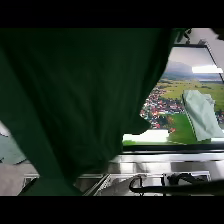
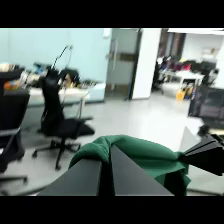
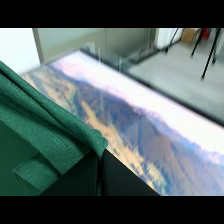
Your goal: Fold the shirts.
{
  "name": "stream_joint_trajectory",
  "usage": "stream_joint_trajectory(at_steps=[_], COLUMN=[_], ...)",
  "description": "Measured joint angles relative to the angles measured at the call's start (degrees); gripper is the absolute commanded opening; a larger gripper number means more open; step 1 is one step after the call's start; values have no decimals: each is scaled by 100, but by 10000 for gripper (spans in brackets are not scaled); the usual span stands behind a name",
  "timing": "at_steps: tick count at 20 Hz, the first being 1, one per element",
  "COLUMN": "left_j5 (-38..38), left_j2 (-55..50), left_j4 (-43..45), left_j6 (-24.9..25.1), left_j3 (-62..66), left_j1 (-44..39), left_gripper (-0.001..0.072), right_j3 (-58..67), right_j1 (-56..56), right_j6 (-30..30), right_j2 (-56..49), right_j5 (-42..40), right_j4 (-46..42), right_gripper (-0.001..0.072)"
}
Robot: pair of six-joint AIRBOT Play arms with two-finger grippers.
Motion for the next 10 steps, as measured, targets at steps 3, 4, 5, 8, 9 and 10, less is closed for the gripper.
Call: stream_joint_trajectory(at_steps=[3, 4, 5, 8, 9, 10], left_j5=[-120, -212, -299, -461, -522, -540], left_j2=[-1102, -1554, -2076, -3633, -4190, -4673], left_j4=[0, 0, 4, -4, -48, -151], left_j6=[22, 39, 39, 48, 55, 57], left_j3=[-11, 20, 70, 365, 518, 669], left_j1=[289, 369, 448, 581, 616, 643], left_gripper=[13, 13, 13, 19, 22, 270], right_j3=[-367, -428, -472, -540, -553, -560], right_j1=[2, 2, 2, 7, 7, 4], right_j6=[-190, -227, -249, -299, -299, -295], right_j2=[-835, -1172, -1561, -2704, -3104, -3453], right_j5=[-103, -157, -225, -459, -535, -577], right_j4=[-28, -68, -68, -151, -181, -216], right_gripper=[18, 17, 18, 18, 18, 18])
